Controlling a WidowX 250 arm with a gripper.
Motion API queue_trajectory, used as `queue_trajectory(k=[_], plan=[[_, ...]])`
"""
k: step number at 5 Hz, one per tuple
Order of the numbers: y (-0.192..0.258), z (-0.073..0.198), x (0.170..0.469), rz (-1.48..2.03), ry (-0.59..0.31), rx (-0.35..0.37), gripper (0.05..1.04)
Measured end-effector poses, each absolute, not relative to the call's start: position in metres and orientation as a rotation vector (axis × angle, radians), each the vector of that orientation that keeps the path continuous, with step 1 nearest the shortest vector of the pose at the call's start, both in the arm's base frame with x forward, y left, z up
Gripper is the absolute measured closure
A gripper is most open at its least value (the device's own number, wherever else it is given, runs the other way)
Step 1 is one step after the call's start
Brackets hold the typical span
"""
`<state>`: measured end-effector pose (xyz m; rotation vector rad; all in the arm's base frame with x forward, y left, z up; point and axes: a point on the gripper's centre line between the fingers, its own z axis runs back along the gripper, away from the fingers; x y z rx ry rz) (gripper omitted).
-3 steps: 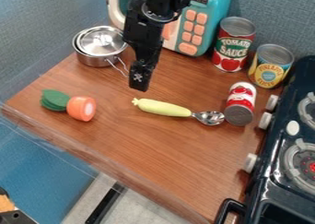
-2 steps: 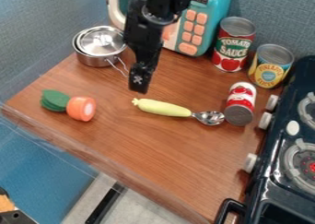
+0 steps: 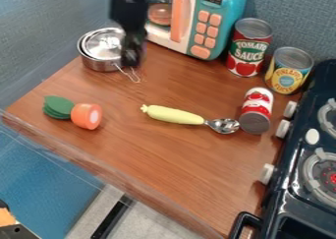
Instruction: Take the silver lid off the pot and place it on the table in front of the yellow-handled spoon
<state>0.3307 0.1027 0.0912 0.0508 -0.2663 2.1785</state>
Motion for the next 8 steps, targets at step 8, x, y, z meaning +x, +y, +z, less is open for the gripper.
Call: queue_trajectory(k=[8], plan=[[0.216,0.047,0.383,2.205,-0.210,0.093,0.082]])
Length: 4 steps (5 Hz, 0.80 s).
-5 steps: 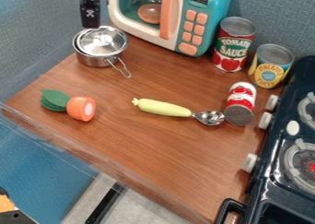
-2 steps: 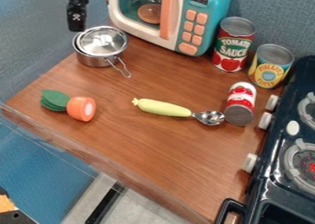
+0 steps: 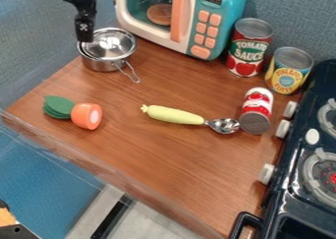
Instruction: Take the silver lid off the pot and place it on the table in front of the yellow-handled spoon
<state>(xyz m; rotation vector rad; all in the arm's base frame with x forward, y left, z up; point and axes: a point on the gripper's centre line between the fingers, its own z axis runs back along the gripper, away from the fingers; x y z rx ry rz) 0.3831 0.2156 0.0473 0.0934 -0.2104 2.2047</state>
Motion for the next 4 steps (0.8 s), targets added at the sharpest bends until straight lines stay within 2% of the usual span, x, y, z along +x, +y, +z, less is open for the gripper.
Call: queue_trajectory(k=[1,2,3,4], plan=[[0.209,0.035,0.389,2.131,-0.145,0.102,0.082],[0.205,0.031,0.394,2.060,-0.136,0.107,0.082],[0.194,0.029,0.402,1.998,-0.132,0.106,0.129],[0.193,0.027,0.405,2.010,-0.150,0.087,0.419]])
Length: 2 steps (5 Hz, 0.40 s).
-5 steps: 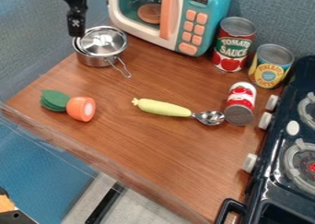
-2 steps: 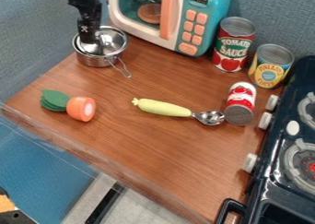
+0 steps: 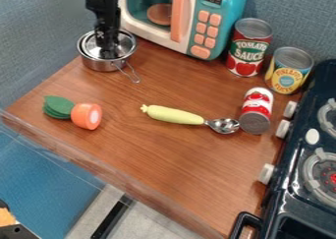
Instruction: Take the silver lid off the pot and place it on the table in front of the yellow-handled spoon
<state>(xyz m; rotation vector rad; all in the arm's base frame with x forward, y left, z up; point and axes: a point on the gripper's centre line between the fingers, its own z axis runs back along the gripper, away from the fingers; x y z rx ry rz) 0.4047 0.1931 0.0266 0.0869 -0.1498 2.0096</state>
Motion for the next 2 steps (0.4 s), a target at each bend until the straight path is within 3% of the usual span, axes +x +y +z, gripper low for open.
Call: queue_trajectory(k=[1,2], plan=[[0.1911,0.0263,0.4023,2.010,-0.156,0.074,0.720],[0.1891,0.0262,0.3978,2.011,-0.154,0.074,0.932]])
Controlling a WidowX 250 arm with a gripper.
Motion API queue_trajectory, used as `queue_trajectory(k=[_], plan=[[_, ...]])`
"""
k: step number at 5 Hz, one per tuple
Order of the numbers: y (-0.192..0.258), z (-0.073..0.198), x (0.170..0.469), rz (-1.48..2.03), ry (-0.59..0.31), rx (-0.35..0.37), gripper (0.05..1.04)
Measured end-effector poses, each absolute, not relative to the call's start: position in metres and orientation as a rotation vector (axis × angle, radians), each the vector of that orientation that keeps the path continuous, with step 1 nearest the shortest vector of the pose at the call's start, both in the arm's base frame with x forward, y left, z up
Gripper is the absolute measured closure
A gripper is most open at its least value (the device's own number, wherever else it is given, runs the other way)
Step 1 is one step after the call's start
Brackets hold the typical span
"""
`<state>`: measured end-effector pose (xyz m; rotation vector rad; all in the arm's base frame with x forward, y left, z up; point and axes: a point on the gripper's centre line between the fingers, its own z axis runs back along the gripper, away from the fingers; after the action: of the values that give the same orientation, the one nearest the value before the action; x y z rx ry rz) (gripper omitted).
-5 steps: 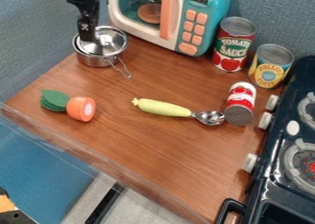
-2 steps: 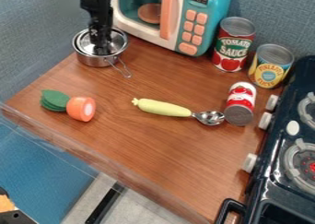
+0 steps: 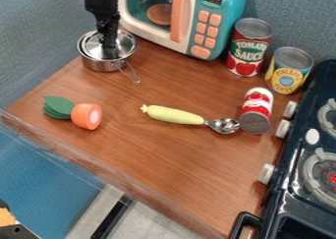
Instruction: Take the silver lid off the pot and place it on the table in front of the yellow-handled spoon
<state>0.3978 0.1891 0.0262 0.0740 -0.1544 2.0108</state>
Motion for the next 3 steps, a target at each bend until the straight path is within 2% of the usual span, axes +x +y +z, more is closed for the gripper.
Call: queue_trajectory(k=[1,2,3], plan=[[0.188,0.027,0.394,2.019,-0.159,0.065,1.022],[0.185,0.046,0.389,2.040,-0.183,0.058,1.030],[0.156,0.085,0.383,2.015,-0.250,-0.020,1.030]])
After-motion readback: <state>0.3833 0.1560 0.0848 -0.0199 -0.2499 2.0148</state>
